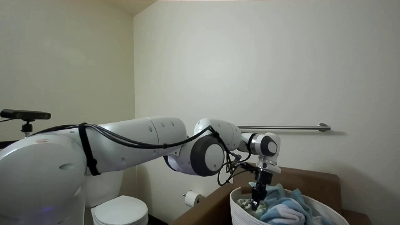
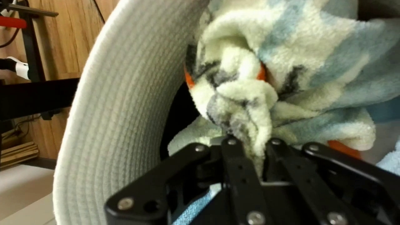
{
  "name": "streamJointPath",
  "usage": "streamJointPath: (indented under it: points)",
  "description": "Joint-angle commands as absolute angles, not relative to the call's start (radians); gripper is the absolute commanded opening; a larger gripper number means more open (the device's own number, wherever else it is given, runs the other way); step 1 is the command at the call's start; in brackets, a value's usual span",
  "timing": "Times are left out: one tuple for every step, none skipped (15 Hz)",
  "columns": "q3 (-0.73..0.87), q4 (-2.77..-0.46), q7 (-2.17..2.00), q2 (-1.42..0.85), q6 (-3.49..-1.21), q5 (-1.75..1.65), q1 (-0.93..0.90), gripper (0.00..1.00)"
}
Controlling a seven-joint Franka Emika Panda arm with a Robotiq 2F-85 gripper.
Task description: Pick up the cloth from the basket and put it on the sofa
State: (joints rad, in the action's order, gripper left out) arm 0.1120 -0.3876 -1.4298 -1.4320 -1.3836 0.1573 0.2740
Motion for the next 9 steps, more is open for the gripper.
streamJointPath:
  points:
    - [0.1, -0.374, -1.358, -1.404, -1.349, 0.165, 0.301, 0.05]
    - [0.078, -0.357, -1.348, -1.402, -1.334, 0.141, 0.309, 0.03]
    - [0.079, -0.391, -1.316, -1.37, -1.324, 0.132, 0.305, 0.04]
    - [0.078, -0.388, -1.288, -1.361, -1.307, 0.126, 0.306, 0.05]
    - [0.077, -0.388, -1.262, -1.346, -1.289, 0.123, 0.307, 0.04]
    - [0.075, -0.385, -1.241, -1.332, -1.277, 0.123, 0.308, 0.04]
    - [0.073, -0.382, -1.232, -1.316, -1.272, 0.126, 0.309, 0.04]
    - [0.07, -0.375, -1.248, -1.299, -1.285, 0.135, 0.309, 0.04]
    - [0.068, -0.368, -1.259, -1.282, -1.304, 0.138, 0.307, 0.04]
